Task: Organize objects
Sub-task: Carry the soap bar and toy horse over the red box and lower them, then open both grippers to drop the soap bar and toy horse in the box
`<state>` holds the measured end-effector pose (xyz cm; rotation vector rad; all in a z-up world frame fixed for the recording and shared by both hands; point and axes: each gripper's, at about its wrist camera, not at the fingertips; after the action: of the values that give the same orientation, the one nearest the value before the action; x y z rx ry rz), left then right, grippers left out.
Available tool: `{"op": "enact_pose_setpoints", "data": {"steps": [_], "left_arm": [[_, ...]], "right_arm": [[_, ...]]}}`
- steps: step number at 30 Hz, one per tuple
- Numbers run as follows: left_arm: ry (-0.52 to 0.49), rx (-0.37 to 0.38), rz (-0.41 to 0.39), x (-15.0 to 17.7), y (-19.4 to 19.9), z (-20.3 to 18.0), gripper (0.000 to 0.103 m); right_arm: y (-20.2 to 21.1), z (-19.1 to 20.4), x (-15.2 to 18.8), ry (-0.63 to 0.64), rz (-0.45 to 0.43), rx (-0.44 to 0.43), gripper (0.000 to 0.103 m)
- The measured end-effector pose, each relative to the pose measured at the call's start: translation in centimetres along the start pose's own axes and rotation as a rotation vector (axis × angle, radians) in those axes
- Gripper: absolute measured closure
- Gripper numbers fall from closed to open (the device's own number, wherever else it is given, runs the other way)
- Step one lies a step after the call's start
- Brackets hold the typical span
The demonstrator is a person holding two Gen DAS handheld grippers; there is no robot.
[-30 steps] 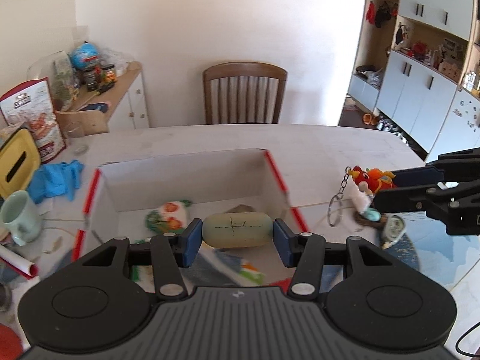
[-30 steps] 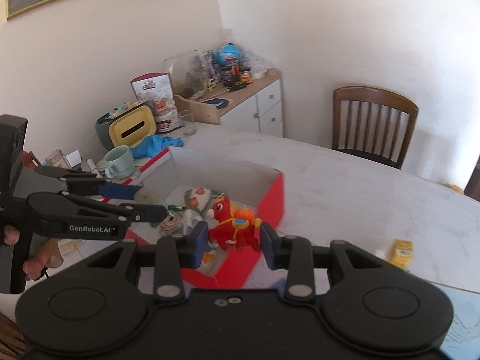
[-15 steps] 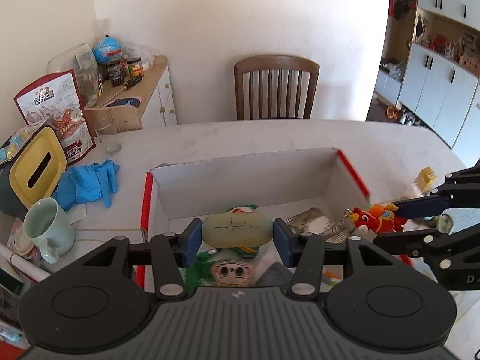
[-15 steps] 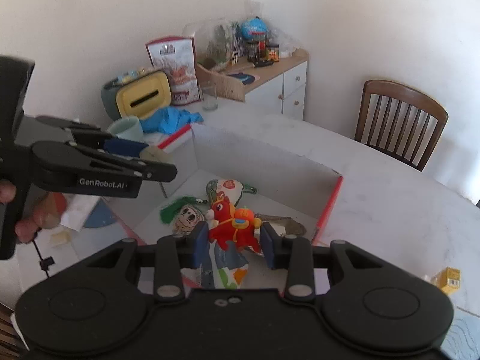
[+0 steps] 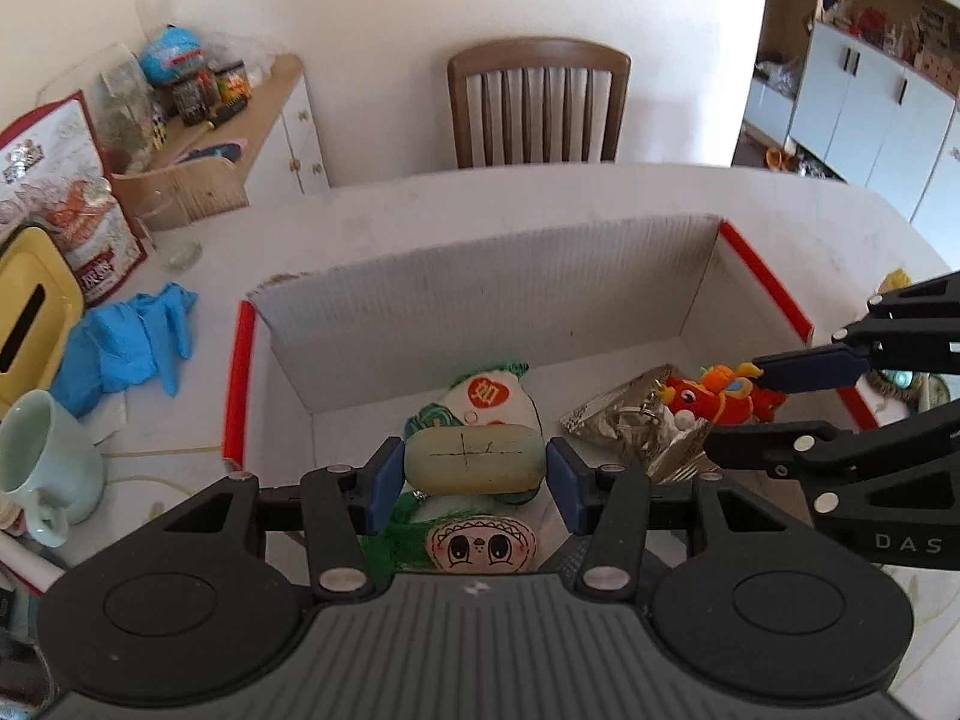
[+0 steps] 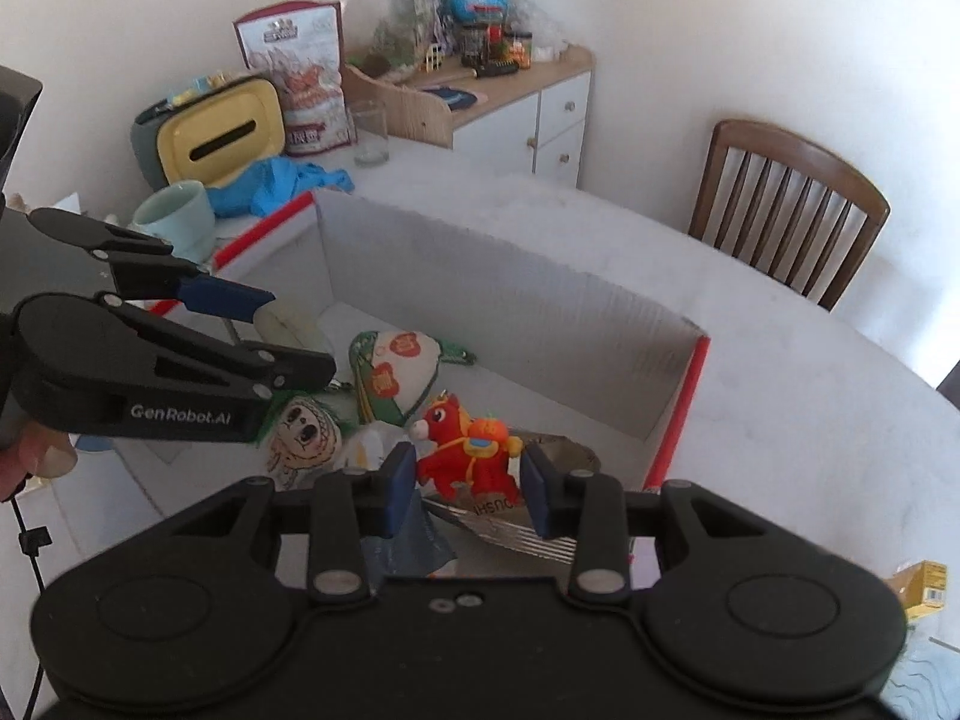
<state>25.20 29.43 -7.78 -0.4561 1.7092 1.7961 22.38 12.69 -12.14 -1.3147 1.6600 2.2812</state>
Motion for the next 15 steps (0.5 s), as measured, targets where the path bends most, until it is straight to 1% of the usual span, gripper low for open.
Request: {"op": "enact_pose_setpoints", "data": {"steps": [10,15], "left_arm": [[-0.054,0.029,0.095,0.6,-2.8,-0.8,0.052],[-0.052,0.038,0.140,0.6,-3.8,-0.8,0.052]], "right_arm": [[-2.6,0.2,0.4,0.012,0.070,-0.008,0.067],[-3.1,0.3,0.7,0.020,0.088,0.000,0.067]]}}
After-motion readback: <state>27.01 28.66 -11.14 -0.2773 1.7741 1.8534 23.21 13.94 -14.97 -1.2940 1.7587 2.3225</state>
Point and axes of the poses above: each gripper's, at about its wrist camera, not at the fingertips, and y roughly against the way its jaws point, z to its left, x to its underside, and after that the axes turned 4 degrees about -x, right-handed
